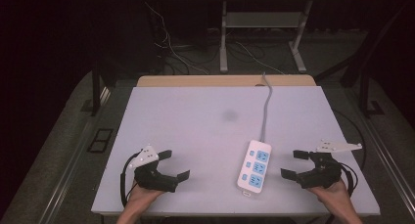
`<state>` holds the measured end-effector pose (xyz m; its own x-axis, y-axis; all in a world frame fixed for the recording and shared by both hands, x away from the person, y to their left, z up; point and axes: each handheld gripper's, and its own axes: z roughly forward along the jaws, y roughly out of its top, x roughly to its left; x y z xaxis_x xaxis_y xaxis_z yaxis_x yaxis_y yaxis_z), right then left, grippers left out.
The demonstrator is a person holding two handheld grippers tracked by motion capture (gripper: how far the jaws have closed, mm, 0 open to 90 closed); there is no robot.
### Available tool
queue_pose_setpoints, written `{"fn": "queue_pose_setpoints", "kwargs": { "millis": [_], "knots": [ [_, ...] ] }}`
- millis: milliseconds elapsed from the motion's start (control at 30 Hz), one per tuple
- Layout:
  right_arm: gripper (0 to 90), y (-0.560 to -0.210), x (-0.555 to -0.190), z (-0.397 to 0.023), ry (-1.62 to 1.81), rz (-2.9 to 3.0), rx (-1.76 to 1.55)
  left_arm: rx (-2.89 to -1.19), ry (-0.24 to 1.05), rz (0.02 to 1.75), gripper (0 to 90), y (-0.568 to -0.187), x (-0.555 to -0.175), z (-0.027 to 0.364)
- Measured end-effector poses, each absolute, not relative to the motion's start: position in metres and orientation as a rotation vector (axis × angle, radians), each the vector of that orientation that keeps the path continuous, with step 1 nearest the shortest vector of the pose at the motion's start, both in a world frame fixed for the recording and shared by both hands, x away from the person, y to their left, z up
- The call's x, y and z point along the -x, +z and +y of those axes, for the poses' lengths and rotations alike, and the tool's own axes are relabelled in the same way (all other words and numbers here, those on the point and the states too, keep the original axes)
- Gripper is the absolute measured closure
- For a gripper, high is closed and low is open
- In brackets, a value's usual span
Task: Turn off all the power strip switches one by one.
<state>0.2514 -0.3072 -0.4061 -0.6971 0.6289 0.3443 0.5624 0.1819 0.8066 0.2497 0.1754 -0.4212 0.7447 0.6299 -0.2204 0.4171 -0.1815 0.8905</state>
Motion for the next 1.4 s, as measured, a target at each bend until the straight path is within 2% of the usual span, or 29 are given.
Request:
{"fn": "queue_pose_setpoints", "kwargs": {
  "millis": [967,1400],
  "knots": [
    [0.4,-0.402,-0.258,-0.314,1.497,2.441,-1.212,-1.809,0.237,0.839,0.0,-0.422,-0.249,0.179],
    [0.5,-0.388,-0.266,-0.300,1.435,2.531,-1.145,-1.814,0.235,0.843,0.0,-0.423,-0.249,0.180]
  ]
}}
